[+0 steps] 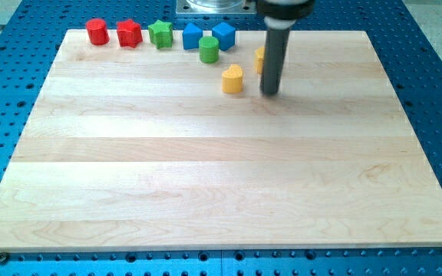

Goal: Move the yellow blocks to the center of the board

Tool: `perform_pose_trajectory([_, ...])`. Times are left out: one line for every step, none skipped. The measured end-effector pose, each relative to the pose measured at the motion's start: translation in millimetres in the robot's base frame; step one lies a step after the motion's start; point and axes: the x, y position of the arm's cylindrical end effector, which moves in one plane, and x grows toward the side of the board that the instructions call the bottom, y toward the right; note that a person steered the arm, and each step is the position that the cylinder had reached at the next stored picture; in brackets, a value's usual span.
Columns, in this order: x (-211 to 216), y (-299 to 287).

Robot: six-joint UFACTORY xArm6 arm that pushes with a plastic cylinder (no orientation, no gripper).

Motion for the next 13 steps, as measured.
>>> perform_pose_trajectory([-20,8])
perform_pose_trajectory([-33,2])
perform_pose_trajectory([-69,8])
perform_pose_trajectory([-90,-2])
perform_pose_trajectory([-45,-51])
perform_pose_trajectory([-32,-84])
perform_pose_trajectory([-46,-75])
perform_pose_trajectory([-26,-65])
perform_pose_trajectory([19,-93])
perform_pose_trajectory([41,-105])
perform_pose_trajectory([3,-108])
perform_pose_trajectory([5,-60])
perform_pose_trajectory([22,-24])
